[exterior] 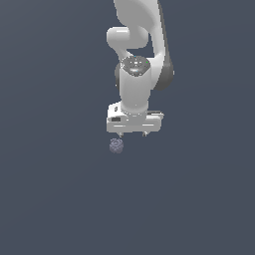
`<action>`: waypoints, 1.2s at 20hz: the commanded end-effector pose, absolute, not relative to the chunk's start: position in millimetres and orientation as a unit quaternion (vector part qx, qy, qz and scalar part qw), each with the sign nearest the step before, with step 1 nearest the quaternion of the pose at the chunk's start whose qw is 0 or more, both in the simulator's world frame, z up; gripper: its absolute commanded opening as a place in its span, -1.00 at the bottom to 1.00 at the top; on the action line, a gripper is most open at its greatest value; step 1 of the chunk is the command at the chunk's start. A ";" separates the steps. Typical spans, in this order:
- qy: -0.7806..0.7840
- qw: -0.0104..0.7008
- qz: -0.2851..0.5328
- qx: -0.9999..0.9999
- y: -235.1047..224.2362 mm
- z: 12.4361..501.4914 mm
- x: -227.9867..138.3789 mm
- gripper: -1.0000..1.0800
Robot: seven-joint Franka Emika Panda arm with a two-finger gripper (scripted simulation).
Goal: Pick up the object and move it to a goal position.
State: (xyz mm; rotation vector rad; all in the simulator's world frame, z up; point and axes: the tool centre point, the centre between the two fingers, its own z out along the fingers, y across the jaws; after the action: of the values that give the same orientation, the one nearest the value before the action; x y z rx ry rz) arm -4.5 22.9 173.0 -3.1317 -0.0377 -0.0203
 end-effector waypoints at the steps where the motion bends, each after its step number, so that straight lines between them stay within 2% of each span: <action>1: -0.012 0.005 -0.006 -1.000 22.9 173.0 -4.5 0.92; 14: -0.006 0.011 -0.028 -1.000 9.2 189.5 5.3 0.92; 24: 0.023 0.006 -0.013 -1.000 -26.1 135.2 -12.0 0.92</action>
State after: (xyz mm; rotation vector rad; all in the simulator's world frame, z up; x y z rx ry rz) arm -7.2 -17.9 147.6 -3.1264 0.0519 -0.0536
